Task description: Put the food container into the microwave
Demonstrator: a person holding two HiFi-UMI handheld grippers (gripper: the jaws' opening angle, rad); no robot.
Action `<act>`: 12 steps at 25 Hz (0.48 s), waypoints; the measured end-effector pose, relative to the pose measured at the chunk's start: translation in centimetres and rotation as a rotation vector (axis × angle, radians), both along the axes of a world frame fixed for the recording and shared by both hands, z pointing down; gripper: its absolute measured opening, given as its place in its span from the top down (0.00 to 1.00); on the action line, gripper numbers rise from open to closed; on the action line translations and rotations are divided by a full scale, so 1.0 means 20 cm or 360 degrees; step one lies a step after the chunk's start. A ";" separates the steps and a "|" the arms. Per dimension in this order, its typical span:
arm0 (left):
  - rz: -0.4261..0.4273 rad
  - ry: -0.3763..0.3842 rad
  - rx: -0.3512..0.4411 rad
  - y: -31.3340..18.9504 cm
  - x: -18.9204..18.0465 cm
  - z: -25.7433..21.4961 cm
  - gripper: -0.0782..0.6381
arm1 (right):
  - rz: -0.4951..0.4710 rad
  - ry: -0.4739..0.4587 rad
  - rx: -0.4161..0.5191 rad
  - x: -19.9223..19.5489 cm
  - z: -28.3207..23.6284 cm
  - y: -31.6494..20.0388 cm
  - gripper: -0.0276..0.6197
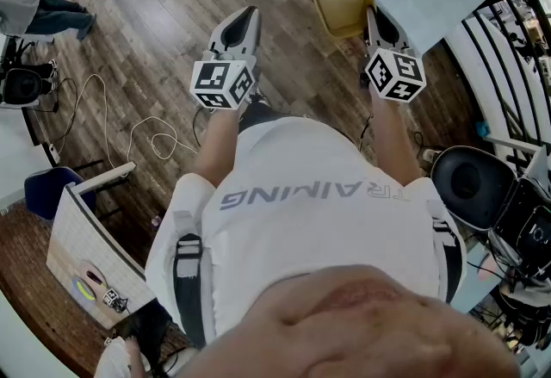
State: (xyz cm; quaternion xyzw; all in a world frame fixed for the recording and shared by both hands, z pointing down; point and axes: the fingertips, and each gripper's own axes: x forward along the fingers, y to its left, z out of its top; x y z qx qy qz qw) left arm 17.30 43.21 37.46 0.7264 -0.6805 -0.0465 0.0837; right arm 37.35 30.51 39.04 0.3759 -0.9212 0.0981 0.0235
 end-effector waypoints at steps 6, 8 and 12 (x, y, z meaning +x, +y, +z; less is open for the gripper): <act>0.0011 0.0016 -0.0023 -0.07 -0.05 0.02 0.83 | 0.0007 0.0008 -0.0023 -0.05 0.02 -0.07 0.91; 0.0016 0.0024 -0.0033 -0.10 -0.08 0.04 0.83 | 0.0009 0.0010 -0.0024 -0.07 0.02 -0.09 0.91; 0.0017 0.0032 -0.0029 -0.15 -0.11 0.03 0.83 | 0.0012 0.0017 -0.0017 -0.10 0.02 -0.14 0.91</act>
